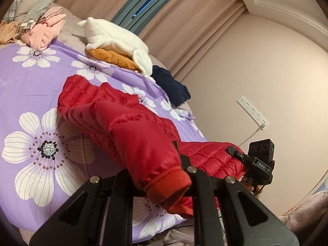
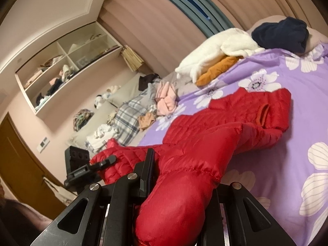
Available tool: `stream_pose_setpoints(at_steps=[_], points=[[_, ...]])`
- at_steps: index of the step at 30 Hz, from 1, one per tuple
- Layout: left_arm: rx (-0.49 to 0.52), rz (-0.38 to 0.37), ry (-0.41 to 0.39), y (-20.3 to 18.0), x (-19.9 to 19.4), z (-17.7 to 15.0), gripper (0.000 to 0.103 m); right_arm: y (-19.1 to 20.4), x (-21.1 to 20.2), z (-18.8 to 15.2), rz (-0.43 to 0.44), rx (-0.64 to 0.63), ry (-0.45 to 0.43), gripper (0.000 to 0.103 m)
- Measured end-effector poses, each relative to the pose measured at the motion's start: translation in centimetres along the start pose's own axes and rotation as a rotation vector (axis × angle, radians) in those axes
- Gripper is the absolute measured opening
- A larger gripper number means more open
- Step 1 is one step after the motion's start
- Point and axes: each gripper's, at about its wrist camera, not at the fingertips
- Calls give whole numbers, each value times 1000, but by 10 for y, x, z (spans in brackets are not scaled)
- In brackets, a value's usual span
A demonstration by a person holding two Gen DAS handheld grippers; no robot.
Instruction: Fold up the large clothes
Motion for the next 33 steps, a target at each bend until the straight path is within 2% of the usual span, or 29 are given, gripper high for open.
stream_pose_setpoints(at_steps=[22, 33], points=[[30, -24, -47, -15, -19, 3, 14, 9, -7, 7, 24, -56, -20, 24], [13, -12, -37, -13, -15, 5, 14, 0, -8, 10, 17, -37, -21, 24]])
Point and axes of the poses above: each gripper's, at about its wrist camera, not at the fingertips, and x roughly the way its jaws point, y to its left, z to its top, and after that the axes turned 14 degrees about z, right-handed
